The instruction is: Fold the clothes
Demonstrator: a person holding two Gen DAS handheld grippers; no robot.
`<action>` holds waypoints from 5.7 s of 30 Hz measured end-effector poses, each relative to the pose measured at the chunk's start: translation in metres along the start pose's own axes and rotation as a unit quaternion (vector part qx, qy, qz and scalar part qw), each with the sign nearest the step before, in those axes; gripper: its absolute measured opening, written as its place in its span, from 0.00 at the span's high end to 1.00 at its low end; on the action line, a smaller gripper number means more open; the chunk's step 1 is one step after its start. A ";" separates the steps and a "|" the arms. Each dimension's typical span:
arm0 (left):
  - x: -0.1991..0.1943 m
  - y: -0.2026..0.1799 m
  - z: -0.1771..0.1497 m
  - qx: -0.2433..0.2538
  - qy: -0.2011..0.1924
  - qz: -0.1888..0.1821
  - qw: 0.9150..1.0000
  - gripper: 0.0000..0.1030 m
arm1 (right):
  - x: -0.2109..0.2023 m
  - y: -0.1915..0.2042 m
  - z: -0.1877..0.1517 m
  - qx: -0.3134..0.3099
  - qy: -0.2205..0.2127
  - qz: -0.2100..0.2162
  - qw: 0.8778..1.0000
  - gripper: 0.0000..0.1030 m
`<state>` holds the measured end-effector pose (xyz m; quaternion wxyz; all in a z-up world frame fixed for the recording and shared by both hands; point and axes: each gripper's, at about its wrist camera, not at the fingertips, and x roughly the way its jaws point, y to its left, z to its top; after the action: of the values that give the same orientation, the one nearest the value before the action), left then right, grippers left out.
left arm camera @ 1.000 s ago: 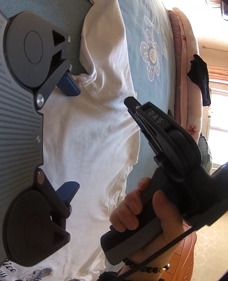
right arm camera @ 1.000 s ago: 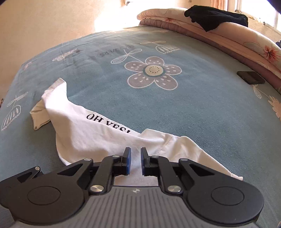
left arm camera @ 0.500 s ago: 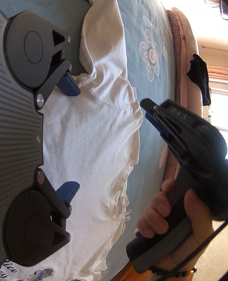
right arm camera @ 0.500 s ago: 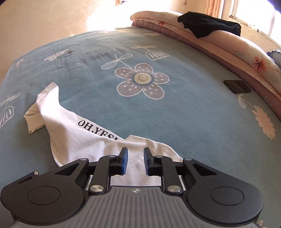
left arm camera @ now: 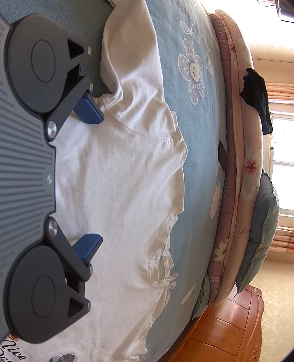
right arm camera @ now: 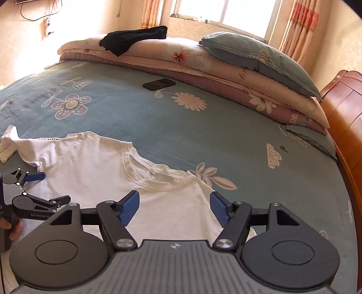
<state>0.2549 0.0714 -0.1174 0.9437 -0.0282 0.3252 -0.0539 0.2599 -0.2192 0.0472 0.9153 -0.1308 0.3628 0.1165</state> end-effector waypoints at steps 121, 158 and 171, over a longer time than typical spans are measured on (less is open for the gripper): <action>0.002 -0.006 -0.001 0.012 0.004 0.012 1.000 0.01 | 0.093 -0.029 -0.107 0.233 0.080 0.075 0.966 0.16; 0.004 -0.016 -0.001 0.036 0.012 0.033 0.999 0.00 | -0.004 -0.139 -0.179 0.319 -0.072 0.000 0.945 0.08; 0.005 -0.017 -0.001 0.040 0.013 0.036 0.998 0.00 | 0.030 -0.254 -0.245 0.373 0.017 -0.089 0.923 0.35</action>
<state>0.2563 0.0544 -0.1197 0.9412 0.0217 0.3354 -0.0329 0.2044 -0.5339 -0.1067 0.8981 0.1865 0.3824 -0.1113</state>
